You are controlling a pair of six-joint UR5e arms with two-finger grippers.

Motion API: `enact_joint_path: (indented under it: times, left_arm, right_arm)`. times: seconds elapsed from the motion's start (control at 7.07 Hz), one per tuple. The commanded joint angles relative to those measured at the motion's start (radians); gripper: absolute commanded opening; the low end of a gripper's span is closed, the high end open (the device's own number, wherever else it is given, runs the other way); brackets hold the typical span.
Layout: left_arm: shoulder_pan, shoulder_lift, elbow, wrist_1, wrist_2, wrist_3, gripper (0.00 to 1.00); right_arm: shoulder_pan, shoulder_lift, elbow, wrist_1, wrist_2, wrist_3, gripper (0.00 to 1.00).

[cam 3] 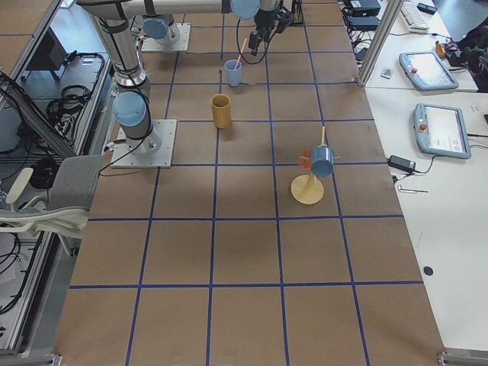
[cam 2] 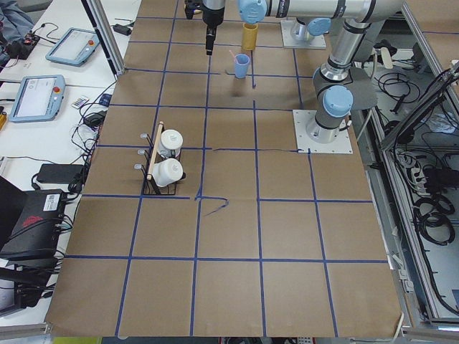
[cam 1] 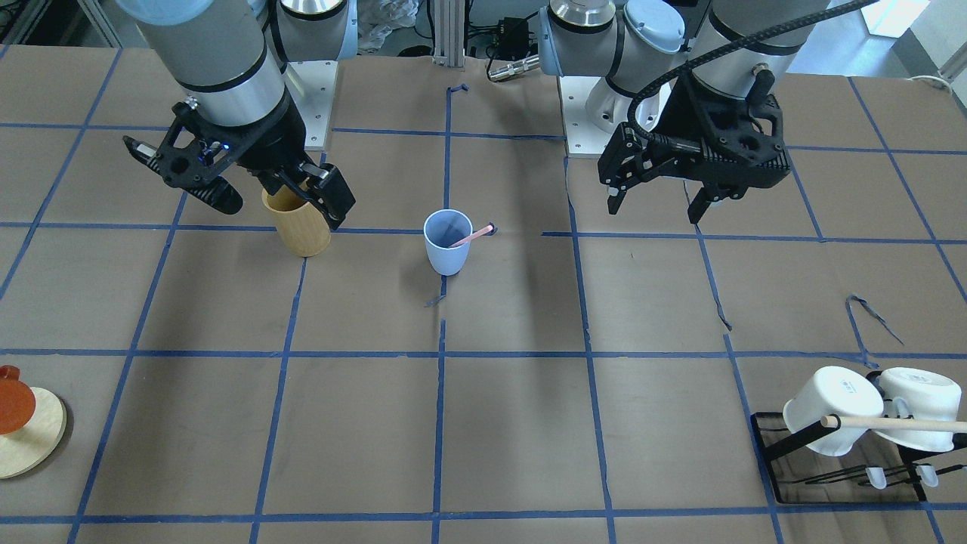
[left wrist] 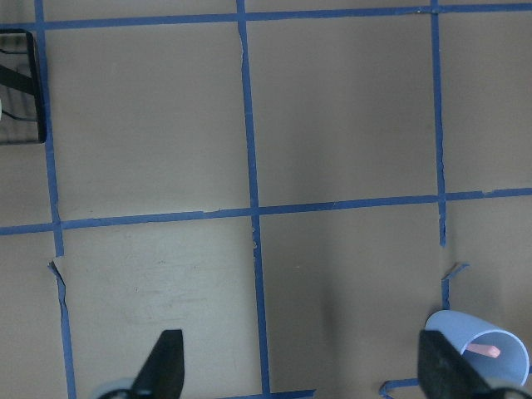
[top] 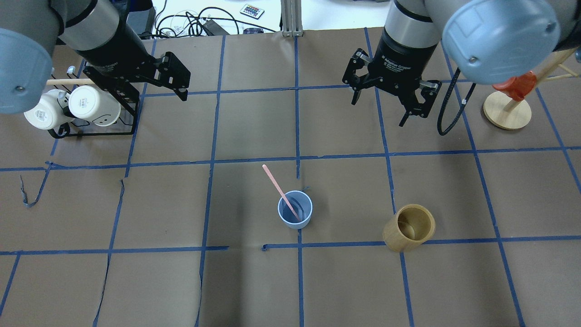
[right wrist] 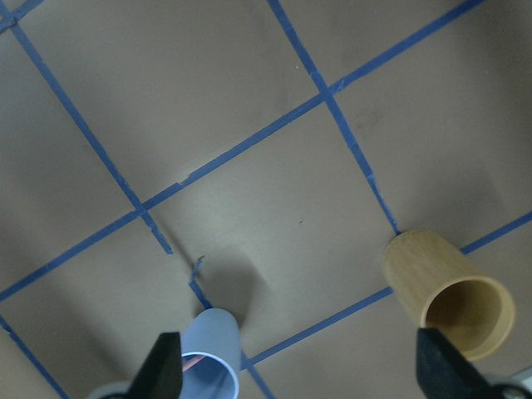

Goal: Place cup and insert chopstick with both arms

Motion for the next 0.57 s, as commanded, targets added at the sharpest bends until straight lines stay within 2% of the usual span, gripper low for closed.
enact_joint_path:
  times: [0.0, 0.28, 0.42]
  left_arm:
    - [0.0, -0.002, 0.002, 0.0, -0.002, 0.0, 1.0]
    - [0.0, 0.0, 0.0, 0.0, -0.002, 0.0, 1.0]
    - [0.0, 0.0, -0.001, 0.0, -0.002, 0.0, 1.0]
  right_arm:
    - [-0.072, -0.018, -0.001, 0.001, -0.05, -0.37, 1.0]
    - [-0.072, -0.05, 0.004, 0.014, -0.041, -0.548, 1.0]
    - [-0.073, -0.05, 0.004, 0.041, -0.039, -0.572, 1.0]
